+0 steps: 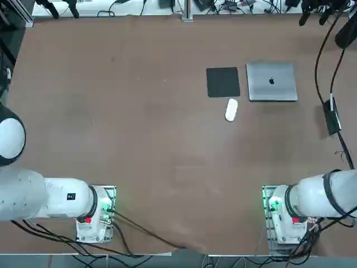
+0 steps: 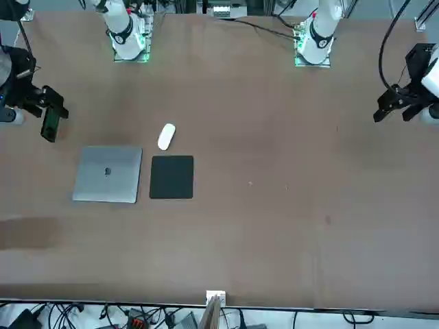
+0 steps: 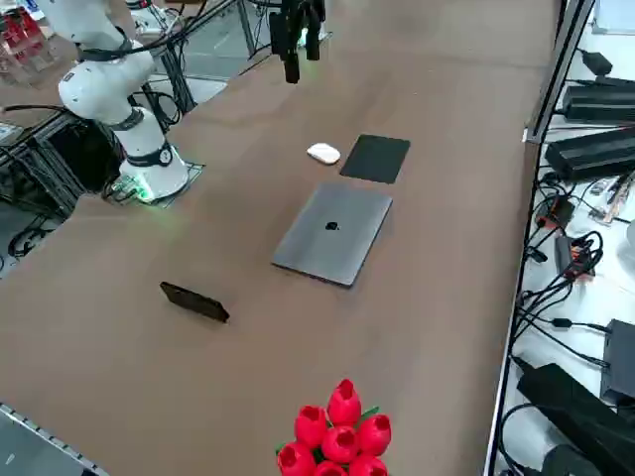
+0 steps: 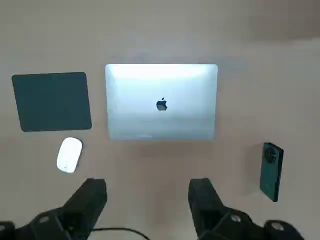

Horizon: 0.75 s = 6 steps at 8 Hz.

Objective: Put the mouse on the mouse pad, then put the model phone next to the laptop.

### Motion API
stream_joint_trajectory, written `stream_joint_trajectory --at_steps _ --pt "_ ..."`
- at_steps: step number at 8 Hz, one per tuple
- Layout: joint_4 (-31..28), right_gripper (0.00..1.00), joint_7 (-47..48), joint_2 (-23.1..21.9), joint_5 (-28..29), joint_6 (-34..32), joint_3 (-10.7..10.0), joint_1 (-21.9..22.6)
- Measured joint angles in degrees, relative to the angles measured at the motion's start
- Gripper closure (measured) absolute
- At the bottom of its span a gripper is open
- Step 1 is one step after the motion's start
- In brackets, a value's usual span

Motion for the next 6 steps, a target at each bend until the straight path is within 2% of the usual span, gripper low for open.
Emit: stream_joint_trajectory --at_steps 6 --pt "0.01 0.00 -0.01 0.10 -0.01 -1.90 0.02 0.03"
